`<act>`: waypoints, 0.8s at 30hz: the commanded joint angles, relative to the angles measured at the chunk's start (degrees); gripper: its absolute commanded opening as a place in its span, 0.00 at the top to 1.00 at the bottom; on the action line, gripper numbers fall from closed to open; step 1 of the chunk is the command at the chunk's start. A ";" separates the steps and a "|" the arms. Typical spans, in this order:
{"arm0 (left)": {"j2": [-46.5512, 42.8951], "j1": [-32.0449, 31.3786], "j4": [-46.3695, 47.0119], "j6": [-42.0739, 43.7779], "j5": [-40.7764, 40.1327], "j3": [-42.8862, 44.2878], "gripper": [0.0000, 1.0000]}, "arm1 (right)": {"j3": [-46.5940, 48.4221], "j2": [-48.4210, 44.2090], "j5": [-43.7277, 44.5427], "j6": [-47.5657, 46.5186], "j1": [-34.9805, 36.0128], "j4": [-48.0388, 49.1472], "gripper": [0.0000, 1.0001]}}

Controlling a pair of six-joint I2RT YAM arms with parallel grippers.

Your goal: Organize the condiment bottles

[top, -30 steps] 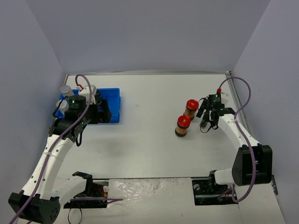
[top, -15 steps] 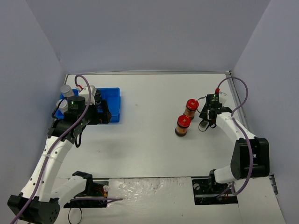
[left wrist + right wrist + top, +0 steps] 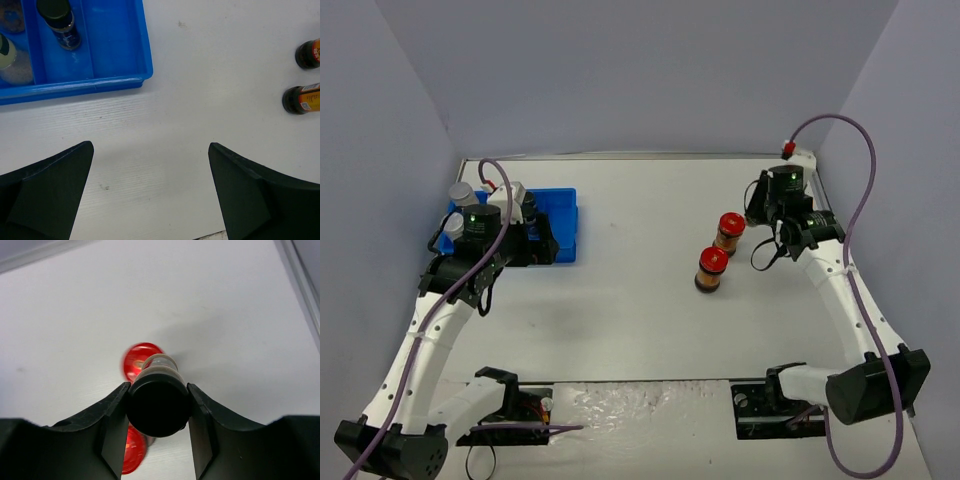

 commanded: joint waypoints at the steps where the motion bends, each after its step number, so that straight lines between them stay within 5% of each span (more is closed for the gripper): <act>1: -1.81 -0.34 0.39 1.41 -0.22 3.60 0.03 | 10.78 1.95 -3.95 -5.08 10.60 -2.01 0.96; 13: -10.72 -0.21 -1.85 -0.67 -2.64 -1.69 0.03 | 15.79 21.87 -5.92 -7.34 35.93 4.47 0.98; 24: -16.20 -0.28 -3.42 -3.69 -2.93 -7.19 0.03 | 11.81 33.53 -6.13 -10.15 42.70 15.82 1.00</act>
